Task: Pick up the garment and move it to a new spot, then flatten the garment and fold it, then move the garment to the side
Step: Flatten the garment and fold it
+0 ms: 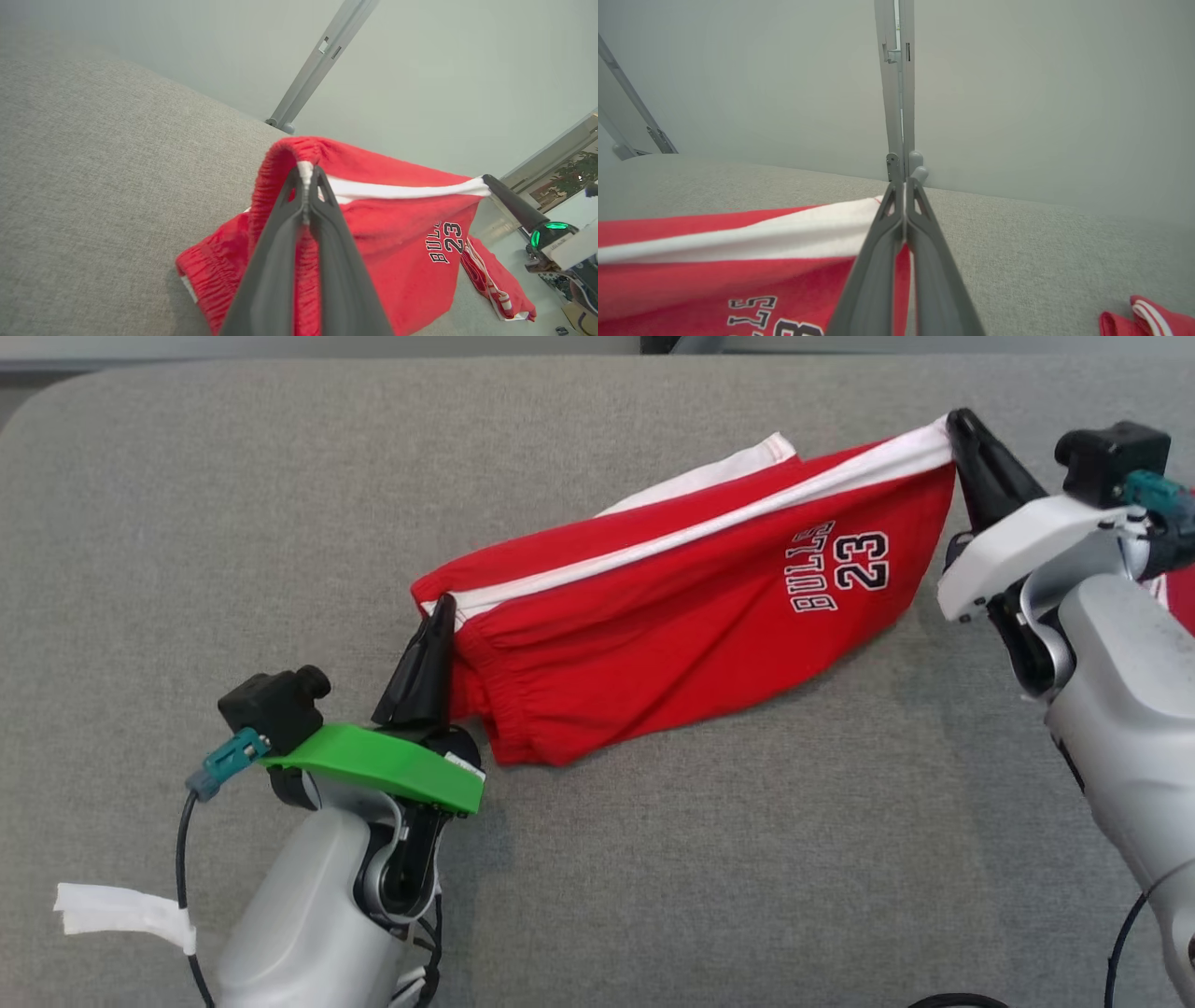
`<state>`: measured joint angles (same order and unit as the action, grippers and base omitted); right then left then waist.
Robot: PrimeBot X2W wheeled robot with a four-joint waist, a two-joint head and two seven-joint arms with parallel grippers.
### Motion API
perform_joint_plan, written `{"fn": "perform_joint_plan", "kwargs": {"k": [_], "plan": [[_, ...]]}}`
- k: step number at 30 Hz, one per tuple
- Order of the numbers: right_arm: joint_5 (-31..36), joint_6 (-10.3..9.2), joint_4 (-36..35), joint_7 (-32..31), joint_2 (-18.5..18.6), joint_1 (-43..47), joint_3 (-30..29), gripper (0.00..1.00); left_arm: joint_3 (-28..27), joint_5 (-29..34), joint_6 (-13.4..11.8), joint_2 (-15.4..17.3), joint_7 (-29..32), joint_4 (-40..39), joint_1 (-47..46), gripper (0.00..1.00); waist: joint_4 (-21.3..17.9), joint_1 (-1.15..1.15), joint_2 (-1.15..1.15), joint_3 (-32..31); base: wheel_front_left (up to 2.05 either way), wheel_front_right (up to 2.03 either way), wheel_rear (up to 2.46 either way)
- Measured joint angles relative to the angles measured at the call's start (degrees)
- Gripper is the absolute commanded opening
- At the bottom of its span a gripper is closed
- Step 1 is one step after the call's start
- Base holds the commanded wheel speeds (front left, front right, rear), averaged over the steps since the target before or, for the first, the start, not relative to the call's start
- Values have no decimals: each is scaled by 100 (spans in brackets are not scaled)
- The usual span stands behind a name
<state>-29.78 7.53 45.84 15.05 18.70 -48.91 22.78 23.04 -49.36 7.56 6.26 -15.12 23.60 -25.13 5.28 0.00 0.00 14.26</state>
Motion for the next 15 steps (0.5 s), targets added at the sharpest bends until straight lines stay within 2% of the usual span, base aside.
{"fn": "perform_joint_plan", "kwargs": {"k": [8,15], "plan": [[292,0,716,0,-34,-865,108,0,140,14,0,-199,0,98,-361,0,309,1,0,811,0,0,0],[359,0,905,0,-81,-1278,241,0,122,7,0,-307,0,49,-469,0,645,1,0,1243,0,0,0]]}}
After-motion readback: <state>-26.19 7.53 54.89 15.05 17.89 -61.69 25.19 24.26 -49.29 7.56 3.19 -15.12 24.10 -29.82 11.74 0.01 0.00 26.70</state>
